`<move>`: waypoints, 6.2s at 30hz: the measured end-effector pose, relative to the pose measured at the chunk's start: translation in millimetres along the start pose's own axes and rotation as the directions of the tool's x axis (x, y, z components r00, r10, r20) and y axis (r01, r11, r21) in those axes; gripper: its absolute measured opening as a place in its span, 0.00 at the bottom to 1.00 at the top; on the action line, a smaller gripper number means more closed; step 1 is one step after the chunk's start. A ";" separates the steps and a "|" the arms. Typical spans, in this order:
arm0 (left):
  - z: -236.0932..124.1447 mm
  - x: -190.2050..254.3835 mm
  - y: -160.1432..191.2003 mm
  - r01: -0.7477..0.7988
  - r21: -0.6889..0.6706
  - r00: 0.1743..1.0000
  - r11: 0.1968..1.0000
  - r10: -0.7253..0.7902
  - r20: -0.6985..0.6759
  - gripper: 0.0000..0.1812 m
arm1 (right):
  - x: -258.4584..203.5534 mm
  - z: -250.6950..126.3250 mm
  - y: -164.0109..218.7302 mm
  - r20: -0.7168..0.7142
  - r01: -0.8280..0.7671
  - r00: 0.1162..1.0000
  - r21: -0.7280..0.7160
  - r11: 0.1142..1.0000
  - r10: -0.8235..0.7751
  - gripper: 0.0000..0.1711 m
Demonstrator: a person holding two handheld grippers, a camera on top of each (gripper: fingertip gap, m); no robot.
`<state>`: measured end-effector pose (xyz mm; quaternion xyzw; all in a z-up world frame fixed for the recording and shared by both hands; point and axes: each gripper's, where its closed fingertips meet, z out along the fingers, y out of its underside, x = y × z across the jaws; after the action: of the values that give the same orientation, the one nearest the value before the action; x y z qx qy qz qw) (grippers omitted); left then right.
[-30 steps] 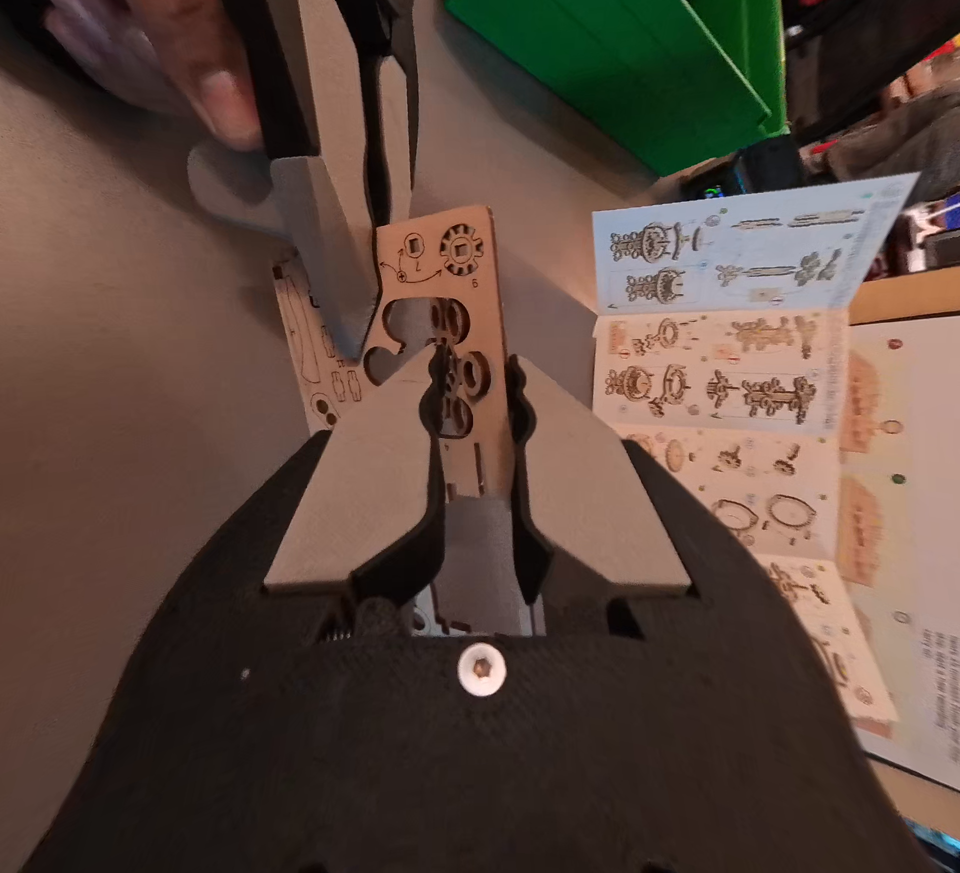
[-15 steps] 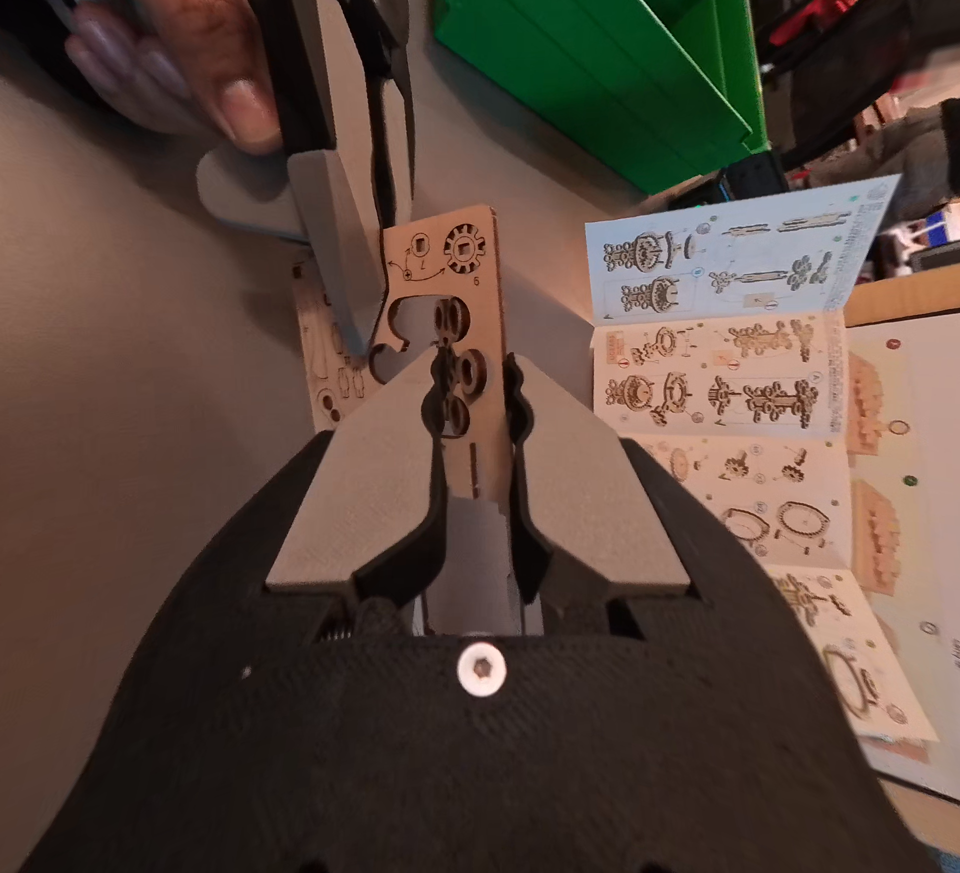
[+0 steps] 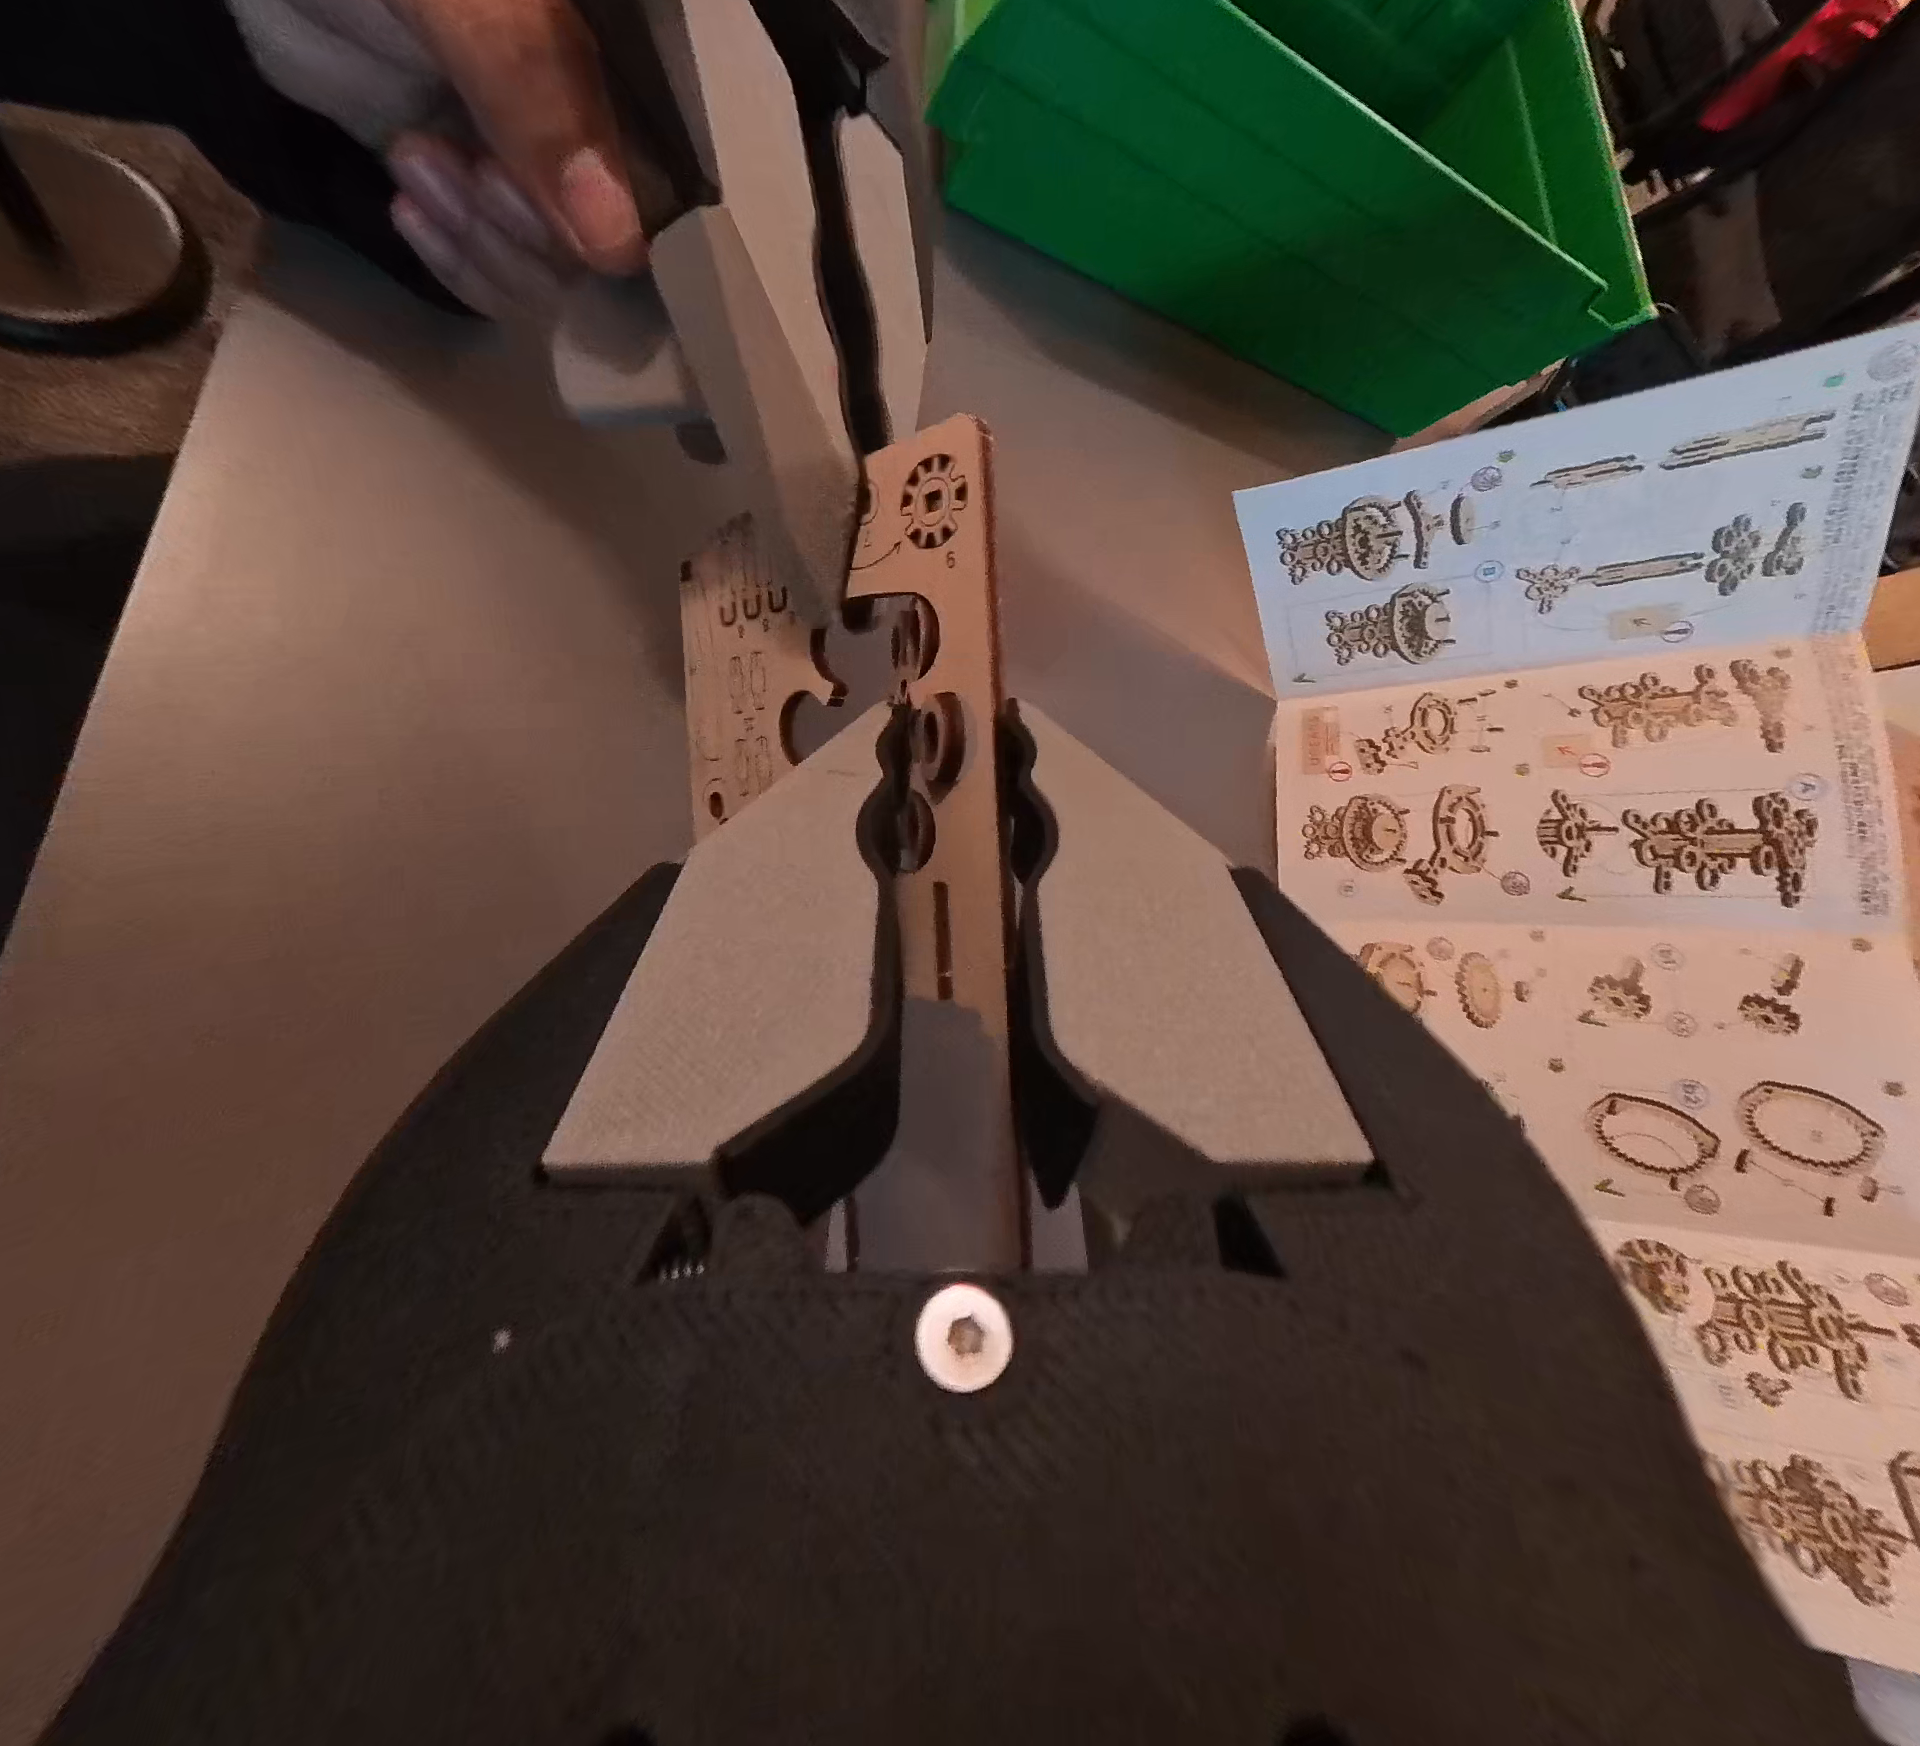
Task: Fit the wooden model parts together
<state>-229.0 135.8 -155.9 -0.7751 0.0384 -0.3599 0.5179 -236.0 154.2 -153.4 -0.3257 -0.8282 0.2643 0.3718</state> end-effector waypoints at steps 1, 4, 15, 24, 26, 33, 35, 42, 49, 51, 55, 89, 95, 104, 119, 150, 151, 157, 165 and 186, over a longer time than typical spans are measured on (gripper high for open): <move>0.8 0.8 -1.1 0.003 0.006 1.000 1.000 -0.003 -0.009 0.01 | 0.8 -0.5 0.4 0.002 -0.011 1.000 0.007 1.000 0.011 0.08; 3.7 3.0 -6.6 0.019 0.048 1.000 0.999 -0.018 -0.022 0.01 | 4.6 -2.8 2.0 0.004 -0.071 0.997 0.034 0.997 0.071 0.09; 10.8 -0.1 -3.1 0.059 0.045 0.998 0.997 -0.060 0.026 0.00 | 5.4 -26.8 -2.9 -0.257 0.016 0.966 0.068 0.998 0.002 0.28; 15.1 9.4 -2.8 0.035 0.029 0.999 0.999 -0.036 0.016 0.00 | -4.3 -21.4 0.7 -0.211 -0.014 0.977 0.099 0.995 0.035 0.22; 14.2 9.2 -4.4 0.042 0.043 0.999 0.998 -0.042 0.014 0.00 | -2.4 -22.3 0.1 -0.244 0.000 0.970 0.104 0.995 0.025 0.21; 13.9 5.6 -4.4 0.047 0.044 0.999 0.998 -0.048 0.023 0.00 | -2.9 -27.2 -2.8 -0.289 0.026 0.957 0.125 0.992 0.011 0.20; 14.0 5.3 -4.6 0.047 0.045 0.999 0.998 -0.049 0.025 0.00 | -4.6 -27.5 -3.2 -0.278 0.025 0.961 0.130 0.991 0.012 0.20; 15.0 4.7 -3.1 0.034 0.035 0.999 0.999 -0.035 0.033 0.00 | -5.7 -22.3 1.7 -0.283 0.030 0.959 0.111 0.993 0.003 0.19; 17.9 3.6 -1.0 0.030 0.043 0.999 0.999 -0.031 0.028 0.00 | -1.5 -25.9 1.6 -0.214 -0.063 0.972 0.182 0.981 0.102 0.07; 16.3 -1.6 -9.7 0.032 0.099 0.998 0.995 -0.038 0.057 0.00 | -31.7 -19.5 -3.4 -0.042 -0.060 0.997 0.195 0.979 0.069 0.01; 12.7 -0.1 -6.0 0.018 0.057 0.999 0.998 -0.020 0.045 0.00 | 4.4 -31.4 -1.5 -0.375 0.103 0.925 0.106 0.989 -0.057 0.06; 16.7 6.5 0.1 0.020 0.044 1.000 0.999 -0.020 0.000 0.00 | -0.4 -24.9 4.6 -0.373 0.144 0.922 0.075 0.987 -0.106 0.14; 19.1 6.5 3.0 0.013 0.030 1.000 0.999 -0.013 0.001 0.01 | -1.4 -22.4 10.2 -0.371 0.159 0.920 0.055 0.986 -0.128 0.12; 20.5 3.0 6.4 0.042 0.047 0.999 0.998 -0.042 -0.003 0.00 | -2.0 -23.4 10.4 -0.324 0.077 0.945 0.122 0.989 -0.033 0.06; 23.4 0.3 11.3 0.073 0.023 0.997 0.997 -0.073 0.009 0.18 | -5.6 -27.6 12.3 -0.323 0.115 0.943 0.099 0.988 -0.077 0.02; 24.3 -0.6 14.2 0.117 0.017 0.993 0.993 -0.117 0.008 0.02 | -9.2 -30.4 10.0 -0.349 0.135 0.932 0.086 0.987 -0.098 0.00; 24.3 -0.6 14.1 0.118 0.017 0.993 0.993 -0.119 0.006 0.02 | -9.5 -30.8 9.6 -0.347 0.135 0.933 0.088 0.987 -0.096 0.00; 24.1 -0.4 14.3 0.128 0.018 0.992 0.992 -0.128 0.002 0.03 | -10.9 -31.8 8.3 -0.342 0.143 0.934 0.096 0.985 -0.102 0.00; 22.7 9.1 8.0 0.099 0.058 0.994 0.993 -0.096 -0.061 0.00 | -2.3 -32.2 6.6 -0.319 0.034 0.947 0.160 0.987 0.019 0.01; -13.8 68.5 7.4 -0.180 0.062 0.913 0.982 0.190 -0.360 0.00 | -17.4 -79.5 -36.0 0.543 -0.732 0.583 0.030 0.680 0.604 0.33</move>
<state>-184.4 92.1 -123.7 -0.6807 0.2020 -0.4471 0.5440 -176.7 133.6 -90.2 -0.4869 -0.6668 0.5612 0.0580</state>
